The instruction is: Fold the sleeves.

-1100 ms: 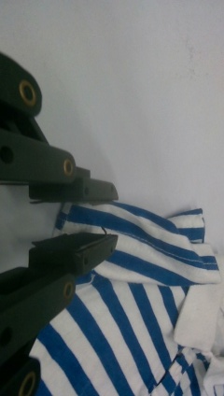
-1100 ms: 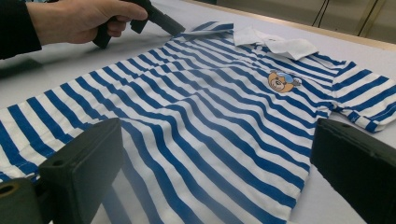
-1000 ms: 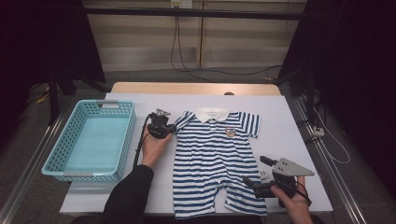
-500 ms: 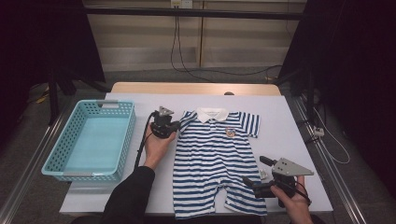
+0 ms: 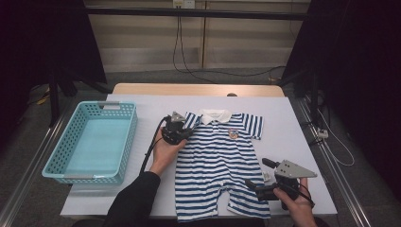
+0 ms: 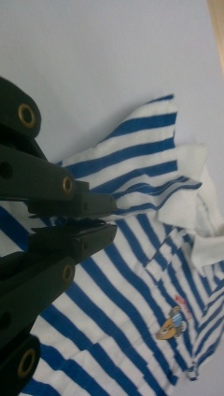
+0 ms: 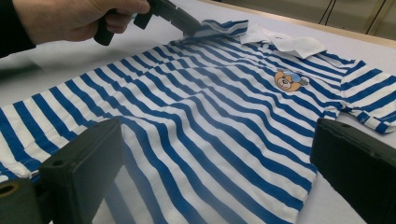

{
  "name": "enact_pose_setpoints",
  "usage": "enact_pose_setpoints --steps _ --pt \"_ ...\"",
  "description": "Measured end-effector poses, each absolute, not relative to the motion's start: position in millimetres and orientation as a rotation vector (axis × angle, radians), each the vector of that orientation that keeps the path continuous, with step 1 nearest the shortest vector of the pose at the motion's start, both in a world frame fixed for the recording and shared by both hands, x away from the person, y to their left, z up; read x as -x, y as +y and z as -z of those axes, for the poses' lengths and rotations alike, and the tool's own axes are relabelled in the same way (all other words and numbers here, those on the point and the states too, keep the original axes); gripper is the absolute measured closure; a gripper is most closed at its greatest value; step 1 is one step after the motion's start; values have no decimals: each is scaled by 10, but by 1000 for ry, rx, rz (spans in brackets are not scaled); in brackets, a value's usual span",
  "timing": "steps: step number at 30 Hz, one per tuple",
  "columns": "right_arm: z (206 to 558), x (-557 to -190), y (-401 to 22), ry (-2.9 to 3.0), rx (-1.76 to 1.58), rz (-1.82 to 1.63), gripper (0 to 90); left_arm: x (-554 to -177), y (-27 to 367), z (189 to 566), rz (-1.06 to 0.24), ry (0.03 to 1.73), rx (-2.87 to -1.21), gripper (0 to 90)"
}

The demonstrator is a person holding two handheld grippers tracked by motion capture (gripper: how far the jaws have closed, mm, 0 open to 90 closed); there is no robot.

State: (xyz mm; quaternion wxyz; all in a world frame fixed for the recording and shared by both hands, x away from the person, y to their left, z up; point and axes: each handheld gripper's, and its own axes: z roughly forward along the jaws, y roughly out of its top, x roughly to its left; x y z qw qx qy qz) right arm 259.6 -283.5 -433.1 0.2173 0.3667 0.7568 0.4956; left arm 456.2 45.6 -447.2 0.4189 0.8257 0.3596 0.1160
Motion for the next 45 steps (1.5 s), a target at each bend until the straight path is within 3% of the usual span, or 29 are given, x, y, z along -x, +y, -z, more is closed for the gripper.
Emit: enact_pose_setpoints --steps 17,20,22,29,39,42,45 --pt "4334 -2594 -2830 2106 -1013 -1371 26 -4542 430 4554 -230 861 -2149 767" --pt "4334 -2592 -2831 2106 -1012 -1371 25 -4537 442 4549 -232 863 -2155 722" --pt "4334 -2592 -2833 2104 -1014 -1371 25 -4530 450 4540 -232 868 -2162 645" --pt "4334 -2593 -2831 2104 -1014 -1370 25 -4523 489 4551 -213 871 -2138 599" --pt "4336 -2614 -2837 2101 -1042 -1372 26 -4433 475 4479 -266 900 -2050 276" --pt "4337 -2627 -2839 2097 -1047 -1376 26 -4423 466 4430 -319 930 -2010 120" --pt "4335 -2627 -2833 2100 -1044 -1382 27 -4399 521 4324 -299 912 -1937 105"
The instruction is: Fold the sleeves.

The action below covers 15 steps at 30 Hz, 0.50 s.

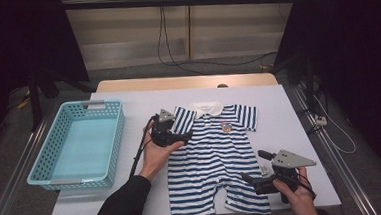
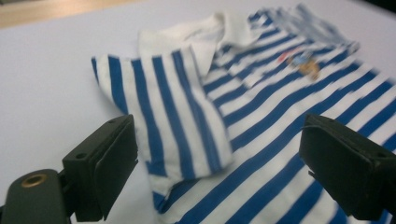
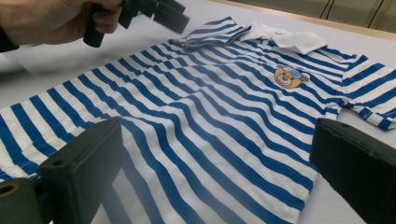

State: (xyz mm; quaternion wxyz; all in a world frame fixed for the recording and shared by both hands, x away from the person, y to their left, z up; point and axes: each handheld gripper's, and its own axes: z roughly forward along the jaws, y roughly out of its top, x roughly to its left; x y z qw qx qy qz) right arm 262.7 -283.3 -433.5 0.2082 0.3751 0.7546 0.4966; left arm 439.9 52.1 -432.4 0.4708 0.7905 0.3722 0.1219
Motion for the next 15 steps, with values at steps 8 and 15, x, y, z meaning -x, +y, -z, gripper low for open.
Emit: enact_pose_setpoints --steps 8,15 --pt "4332 -2650 -2847 2080 -1054 -1378 28 -4279 777 4197 -224 877 -1897 32" --pt "4328 -2714 -2855 2053 -1066 -1377 31 -4062 905 4113 -293 875 -1848 32"
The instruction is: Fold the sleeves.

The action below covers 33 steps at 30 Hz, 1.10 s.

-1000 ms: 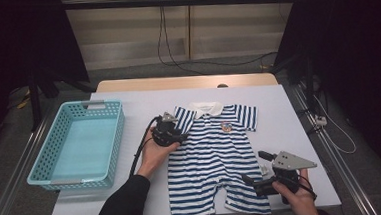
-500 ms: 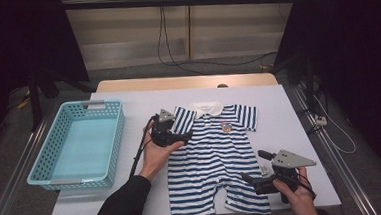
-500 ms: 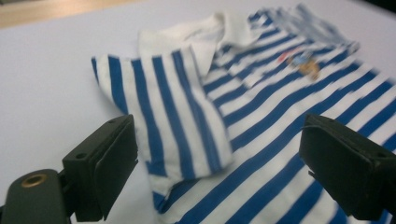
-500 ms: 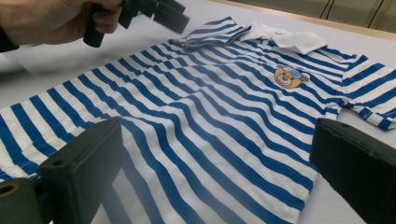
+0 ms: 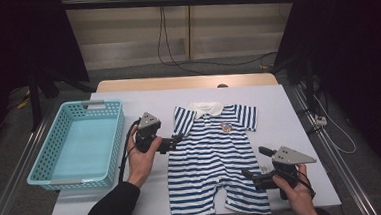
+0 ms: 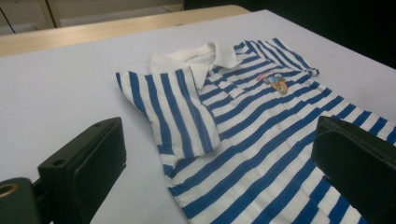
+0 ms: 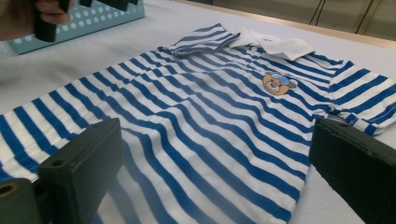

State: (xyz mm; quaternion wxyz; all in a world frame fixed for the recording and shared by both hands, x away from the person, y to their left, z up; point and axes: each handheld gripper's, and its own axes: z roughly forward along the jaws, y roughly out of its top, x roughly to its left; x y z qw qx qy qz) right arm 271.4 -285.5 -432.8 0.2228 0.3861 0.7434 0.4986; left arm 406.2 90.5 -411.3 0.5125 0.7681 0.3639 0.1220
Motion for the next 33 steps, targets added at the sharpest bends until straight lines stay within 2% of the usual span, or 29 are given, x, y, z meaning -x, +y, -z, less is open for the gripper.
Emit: enact_pose_setpoints --steps 4,15,21,24,28,33 --pt "4297 -2736 -2869 2001 -1063 -1405 38 -3948 961 4068 -351 867 -1851 32" --pt "4256 -2888 -2968 1927 -1106 -1400 42 -3615 1267 3974 -395 926 -1794 34" --pt "4231 -3006 -3003 1907 -1110 -1378 42 -3455 1319 3938 -420 889 -1809 34" --pt "4190 -3070 -3041 1885 -1117 -1375 45 -3346 1374 3923 -473 862 -1815 34" --pt "4114 -3166 -3090 1851 -1099 -1337 80 -3224 1482 3915 -458 871 -1789 33" --pt "4082 -3349 -3131 1847 -1129 -1316 80 -3064 1629 3920 -473 892 -1765 33"
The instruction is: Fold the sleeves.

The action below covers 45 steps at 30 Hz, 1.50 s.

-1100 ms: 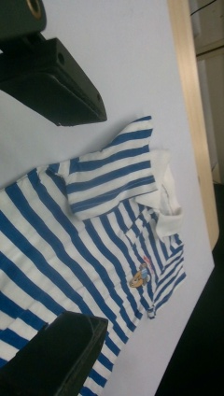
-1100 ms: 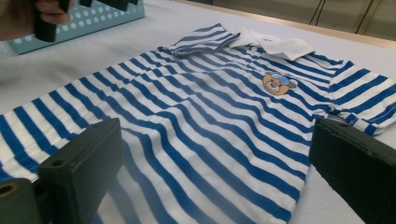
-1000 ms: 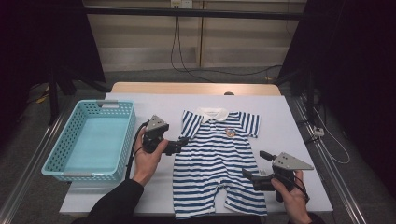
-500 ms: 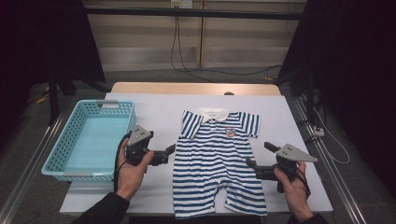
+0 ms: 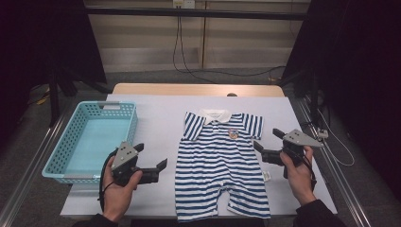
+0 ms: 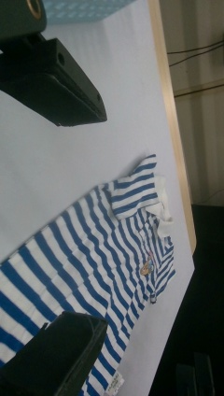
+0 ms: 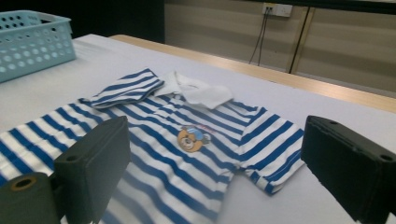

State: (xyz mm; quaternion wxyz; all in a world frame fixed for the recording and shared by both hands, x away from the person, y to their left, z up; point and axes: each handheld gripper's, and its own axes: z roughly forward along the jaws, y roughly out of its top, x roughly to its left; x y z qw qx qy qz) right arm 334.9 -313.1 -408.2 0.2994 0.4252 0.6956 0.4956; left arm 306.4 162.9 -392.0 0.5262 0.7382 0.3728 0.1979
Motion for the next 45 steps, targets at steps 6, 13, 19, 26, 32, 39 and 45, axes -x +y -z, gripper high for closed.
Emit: enact_pose_setpoints --steps 6,13,19,26,32,39,45 --pt "4072 -3526 -3204 1835 -1177 -1289 81 -2944 1821 3923 -517 929 -1737 33" --pt "3983 -3787 -3292 1844 -1201 -1252 73 -2860 1974 3922 -557 952 -1711 33" --pt "3945 -4045 -3326 1911 -1237 -1170 70 -2777 2067 3946 -563 983 -1686 33" --pt "4067 -4362 -3365 1961 -1304 -1091 73 -2782 2142 3997 -562 932 -1690 29" --pt "4124 -4610 -3459 1947 -1352 -1065 93 -2818 2217 4035 -604 976 -1681 29" --pt "4306 -4754 -3446 1969 -1385 -976 139 -2851 2267 4042 -613 972 -1692 29" --pt "4426 -4802 -3428 2004 -1439 -928 211 -2871 2249 4056 -594 968 -1705 29"
